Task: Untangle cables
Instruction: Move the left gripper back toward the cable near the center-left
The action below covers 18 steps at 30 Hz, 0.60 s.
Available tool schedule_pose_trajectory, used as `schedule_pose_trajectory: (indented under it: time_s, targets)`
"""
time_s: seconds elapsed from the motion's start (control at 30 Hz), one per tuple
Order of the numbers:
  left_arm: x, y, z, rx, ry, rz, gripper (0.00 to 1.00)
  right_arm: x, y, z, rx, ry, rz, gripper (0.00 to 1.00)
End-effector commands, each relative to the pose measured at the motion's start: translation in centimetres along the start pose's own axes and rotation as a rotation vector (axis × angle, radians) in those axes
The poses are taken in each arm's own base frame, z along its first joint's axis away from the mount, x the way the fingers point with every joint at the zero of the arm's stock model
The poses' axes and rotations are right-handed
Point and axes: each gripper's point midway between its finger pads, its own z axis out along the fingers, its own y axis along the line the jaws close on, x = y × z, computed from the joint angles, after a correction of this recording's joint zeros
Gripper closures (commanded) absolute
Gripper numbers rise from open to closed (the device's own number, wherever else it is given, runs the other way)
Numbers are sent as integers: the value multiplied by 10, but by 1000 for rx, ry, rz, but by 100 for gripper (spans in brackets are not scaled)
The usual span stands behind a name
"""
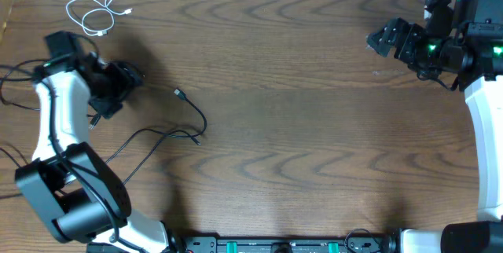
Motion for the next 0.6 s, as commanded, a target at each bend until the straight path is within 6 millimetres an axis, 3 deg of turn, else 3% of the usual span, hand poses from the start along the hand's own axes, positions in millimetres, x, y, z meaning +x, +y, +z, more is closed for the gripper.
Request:
schedule_pose_trajectory:
  time_s: [0.0,0.1,0.3,0.57]
  targets:
    - [9,24,6,-190,-8,-101,20,4,1,2,2,16,-12,1]
    - [18,36,3,-286,-7,-183,5,5,0,2,3,20,-10,1]
    - [48,11,8,-175,130,-224,3,6,0,2,4,21,-10,1]
    - [86,29,34,-259,196,-366,4,6,0,2,4,22,-9,1]
